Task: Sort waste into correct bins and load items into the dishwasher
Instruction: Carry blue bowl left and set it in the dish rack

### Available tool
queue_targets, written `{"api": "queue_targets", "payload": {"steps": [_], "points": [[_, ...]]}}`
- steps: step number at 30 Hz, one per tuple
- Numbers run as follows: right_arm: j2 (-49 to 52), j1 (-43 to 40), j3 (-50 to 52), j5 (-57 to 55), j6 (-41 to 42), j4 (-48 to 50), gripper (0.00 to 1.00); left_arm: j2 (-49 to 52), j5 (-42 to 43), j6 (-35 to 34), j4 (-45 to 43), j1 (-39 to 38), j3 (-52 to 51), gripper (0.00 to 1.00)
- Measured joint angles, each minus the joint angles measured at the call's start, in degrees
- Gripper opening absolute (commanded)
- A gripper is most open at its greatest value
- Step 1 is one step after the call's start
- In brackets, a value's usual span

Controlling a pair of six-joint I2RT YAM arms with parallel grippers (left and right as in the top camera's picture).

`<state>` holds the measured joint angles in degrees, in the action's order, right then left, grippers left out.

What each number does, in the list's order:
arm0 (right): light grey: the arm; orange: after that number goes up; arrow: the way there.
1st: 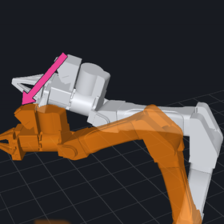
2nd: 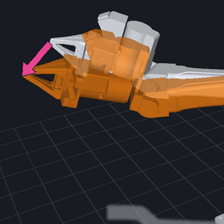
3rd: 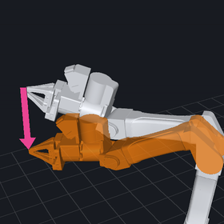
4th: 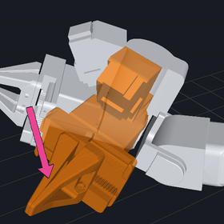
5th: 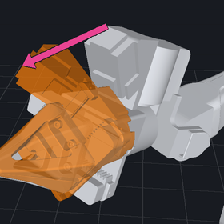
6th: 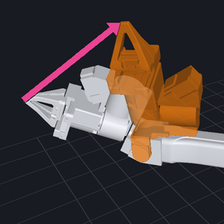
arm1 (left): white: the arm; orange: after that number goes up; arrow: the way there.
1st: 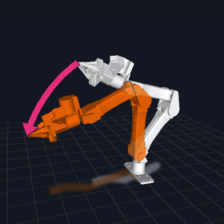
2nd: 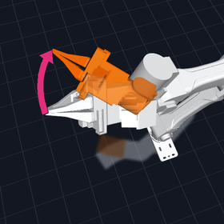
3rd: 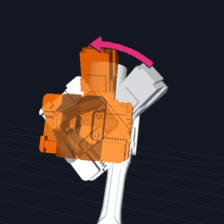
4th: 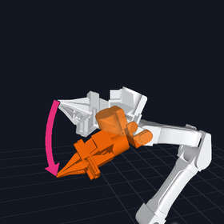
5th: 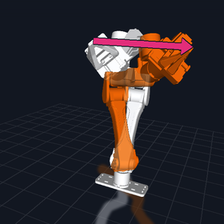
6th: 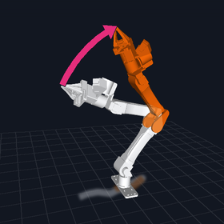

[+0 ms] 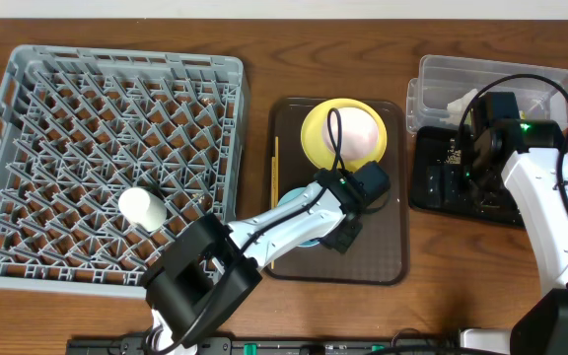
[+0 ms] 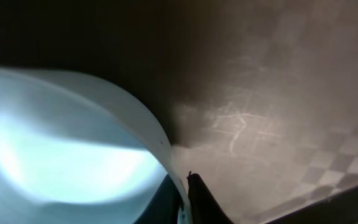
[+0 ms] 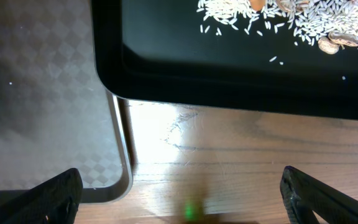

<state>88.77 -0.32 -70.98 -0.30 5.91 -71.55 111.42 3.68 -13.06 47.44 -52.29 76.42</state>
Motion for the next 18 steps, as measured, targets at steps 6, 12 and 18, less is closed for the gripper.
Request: {"api": "queue_targets", "payload": {"steps": [6, 12, 18], "points": [[0.0, 0.0, 0.0, 0.0, 0.0, 0.0, 0.99, -2.2, -0.2, 0.5, 7.6, 0.9, 1.9, 0.06], [0.0, 0.0, 0.0, 0.0, 0.0, 0.0, 0.99, -11.7, 1.0, 5.5, 14.2, 8.2, 11.4, 0.06], [0.0, 0.0, 0.0, -0.2, 0.0, 0.0, 0.99, -23.1, 11.0, 12.0, 11.7, 26.9, 16.2, 0.06]]}}
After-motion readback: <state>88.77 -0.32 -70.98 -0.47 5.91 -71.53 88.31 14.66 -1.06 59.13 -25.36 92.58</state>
